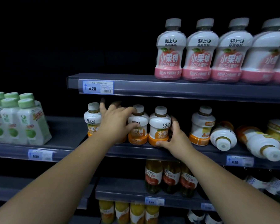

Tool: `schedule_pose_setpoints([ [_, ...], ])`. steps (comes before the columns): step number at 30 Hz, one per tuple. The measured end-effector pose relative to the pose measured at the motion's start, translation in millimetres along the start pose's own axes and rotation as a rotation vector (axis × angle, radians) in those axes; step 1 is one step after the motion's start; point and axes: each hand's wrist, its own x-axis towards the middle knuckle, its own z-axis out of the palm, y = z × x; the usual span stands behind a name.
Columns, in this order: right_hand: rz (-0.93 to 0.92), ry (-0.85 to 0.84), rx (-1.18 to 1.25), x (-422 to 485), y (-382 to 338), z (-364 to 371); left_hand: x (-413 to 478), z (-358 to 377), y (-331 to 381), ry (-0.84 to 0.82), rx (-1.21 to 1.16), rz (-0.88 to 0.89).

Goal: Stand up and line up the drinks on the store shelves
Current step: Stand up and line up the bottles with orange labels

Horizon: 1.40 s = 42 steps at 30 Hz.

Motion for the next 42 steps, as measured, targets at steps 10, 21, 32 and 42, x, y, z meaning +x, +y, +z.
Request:
schedule_pose_setpoints([
  [10,0.007,0.009,0.056,2.9,1.3,7.8,-8.5,19.6,-18.2,0.092,-0.228,-0.083],
  [21,-0.004,0.078,0.097,-14.1,10.5,-8.5,-13.0,16.0,22.2,0.210,-0.305,0.049],
  [32,0.044,0.295,0.146,-49.5,63.4,-71.1,17.9,28.2,113.5,0.100,-0.138,0.114],
  [42,0.087,0.370,0.197,-28.0,57.8,-66.8,26.5,20.9,96.5,-0.123,-0.239,0.056],
])
